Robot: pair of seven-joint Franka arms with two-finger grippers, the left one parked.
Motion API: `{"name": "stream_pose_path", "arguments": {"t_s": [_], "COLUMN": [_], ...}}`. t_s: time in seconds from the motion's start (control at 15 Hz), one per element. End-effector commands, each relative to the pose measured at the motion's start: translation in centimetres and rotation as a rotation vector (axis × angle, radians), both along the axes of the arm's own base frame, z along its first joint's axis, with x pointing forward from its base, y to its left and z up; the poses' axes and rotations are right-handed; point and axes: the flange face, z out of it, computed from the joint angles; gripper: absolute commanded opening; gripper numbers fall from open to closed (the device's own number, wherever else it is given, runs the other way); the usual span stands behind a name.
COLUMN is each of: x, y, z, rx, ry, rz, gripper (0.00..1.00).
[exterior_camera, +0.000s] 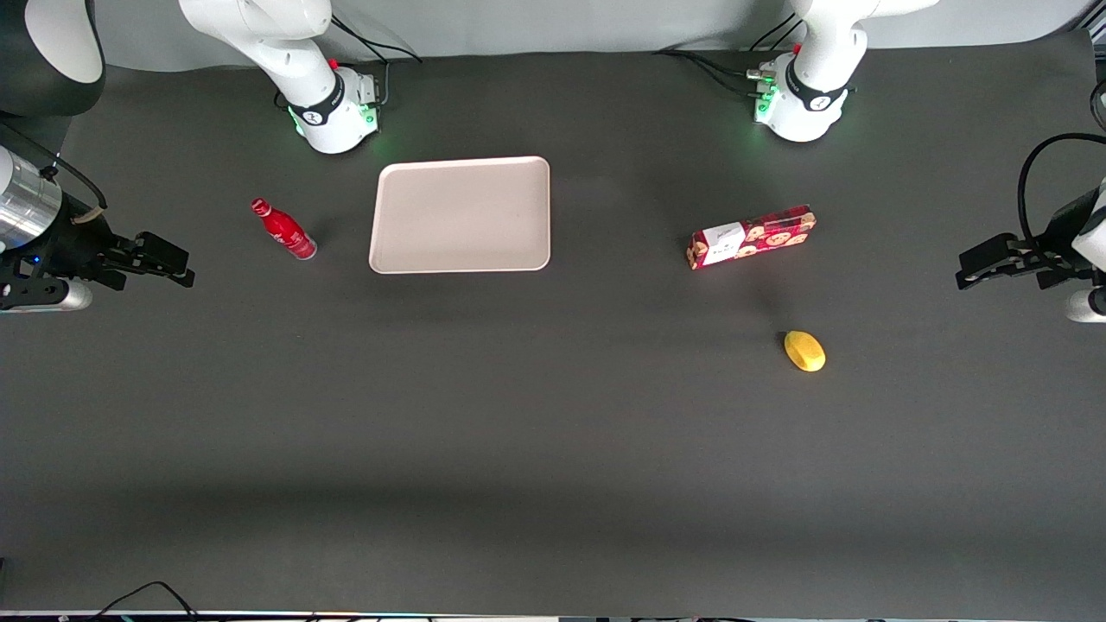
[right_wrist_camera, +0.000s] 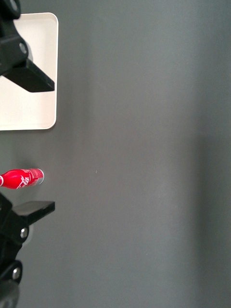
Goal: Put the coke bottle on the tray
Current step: 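Move the right gripper toward the red Coca-Cola bottle lying on the table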
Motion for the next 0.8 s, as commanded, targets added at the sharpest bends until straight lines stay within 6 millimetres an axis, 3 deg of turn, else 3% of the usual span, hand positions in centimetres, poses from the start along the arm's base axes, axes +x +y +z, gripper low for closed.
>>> {"name": "stream_pose_path", "arguments": {"t_s": [0.0, 0.33, 0.73], "x": [0.2, 0.1, -1.4], "y": [-0.3, -0.3, -1.2], "z": [0.6, 0.5, 0.0], "rx": [-0.012, -0.01, -0.011], "ry": [0.007, 0.013, 0.103], "rz": [0.013, 0.013, 0.003], "gripper": [1.0, 1.0, 1.0]}}
